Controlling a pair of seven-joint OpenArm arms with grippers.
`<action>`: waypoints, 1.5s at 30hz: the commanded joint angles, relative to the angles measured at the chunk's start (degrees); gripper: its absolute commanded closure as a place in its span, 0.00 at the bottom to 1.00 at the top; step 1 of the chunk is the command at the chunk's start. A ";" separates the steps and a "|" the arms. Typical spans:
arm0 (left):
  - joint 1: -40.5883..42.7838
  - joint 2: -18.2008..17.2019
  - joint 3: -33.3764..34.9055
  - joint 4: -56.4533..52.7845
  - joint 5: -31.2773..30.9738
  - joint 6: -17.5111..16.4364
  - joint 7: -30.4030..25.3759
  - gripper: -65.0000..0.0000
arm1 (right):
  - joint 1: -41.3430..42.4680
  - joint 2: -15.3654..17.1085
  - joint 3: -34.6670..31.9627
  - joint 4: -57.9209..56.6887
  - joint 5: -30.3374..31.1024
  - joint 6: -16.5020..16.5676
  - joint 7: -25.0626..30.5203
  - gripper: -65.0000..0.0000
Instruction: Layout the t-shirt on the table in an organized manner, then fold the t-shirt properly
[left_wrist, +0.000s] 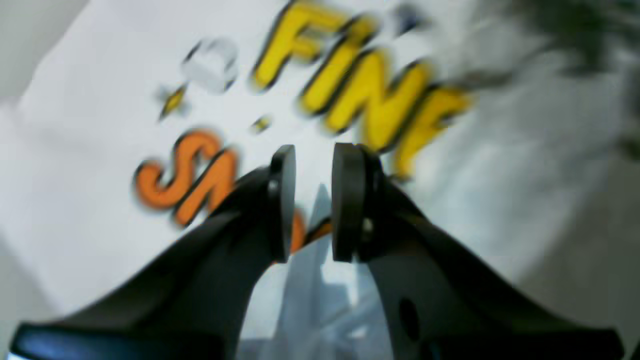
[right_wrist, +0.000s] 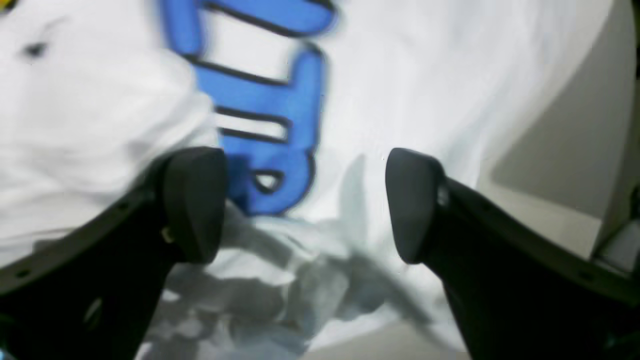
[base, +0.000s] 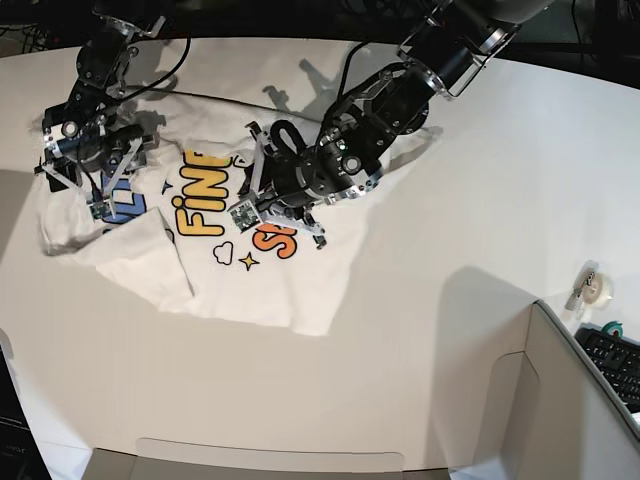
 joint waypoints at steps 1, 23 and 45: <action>-1.43 1.06 -0.22 1.10 -0.53 0.05 -1.52 0.80 | -0.49 0.53 -0.14 3.02 0.13 -0.19 0.97 0.25; -2.75 5.55 0.57 2.60 -0.62 0.05 -1.43 0.80 | -1.46 -0.97 24.65 7.15 12.70 -0.19 -10.90 0.25; -0.38 2.82 0.57 2.60 -0.62 0.05 -1.43 0.80 | 3.64 -1.67 52.78 -9.12 48.04 -0.28 -13.98 0.25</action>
